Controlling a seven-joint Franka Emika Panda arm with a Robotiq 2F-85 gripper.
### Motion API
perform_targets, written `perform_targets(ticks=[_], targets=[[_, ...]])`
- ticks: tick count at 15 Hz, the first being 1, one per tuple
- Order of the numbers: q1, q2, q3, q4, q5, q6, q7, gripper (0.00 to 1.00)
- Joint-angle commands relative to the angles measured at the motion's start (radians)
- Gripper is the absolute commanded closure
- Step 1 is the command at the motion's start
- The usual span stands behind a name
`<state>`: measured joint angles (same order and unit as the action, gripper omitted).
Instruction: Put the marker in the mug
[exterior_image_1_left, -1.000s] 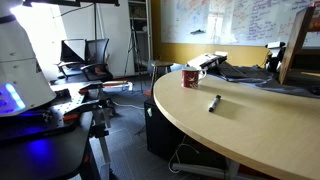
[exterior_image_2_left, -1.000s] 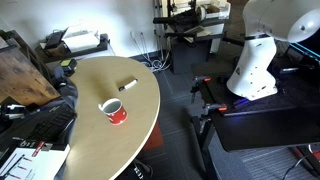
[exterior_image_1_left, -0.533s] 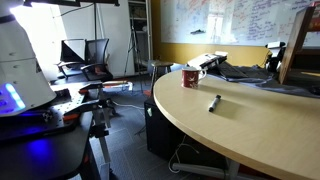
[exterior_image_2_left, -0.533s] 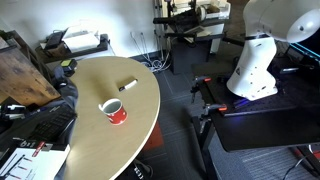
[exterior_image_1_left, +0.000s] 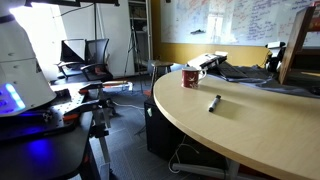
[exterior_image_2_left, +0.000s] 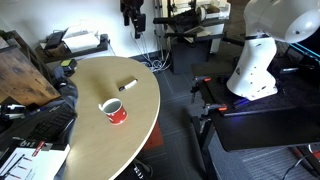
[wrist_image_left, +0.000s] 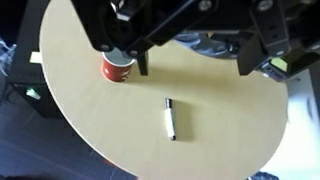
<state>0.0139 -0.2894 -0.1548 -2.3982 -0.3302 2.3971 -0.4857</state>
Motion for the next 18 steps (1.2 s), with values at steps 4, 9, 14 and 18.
perform_targets(ticks=[4, 9, 14, 18], targets=[[-0.055, 0.412, -0.006, 0.190, 0.178, 0.133, -0.285, 0.00], [-0.168, 0.621, 0.090, 0.340, 0.309, 0.105, -0.364, 0.00], [-0.222, 0.680, 0.130, 0.352, 0.293, 0.126, -0.327, 0.00], [-0.228, 0.688, 0.138, 0.368, 0.296, 0.119, -0.328, 0.00]])
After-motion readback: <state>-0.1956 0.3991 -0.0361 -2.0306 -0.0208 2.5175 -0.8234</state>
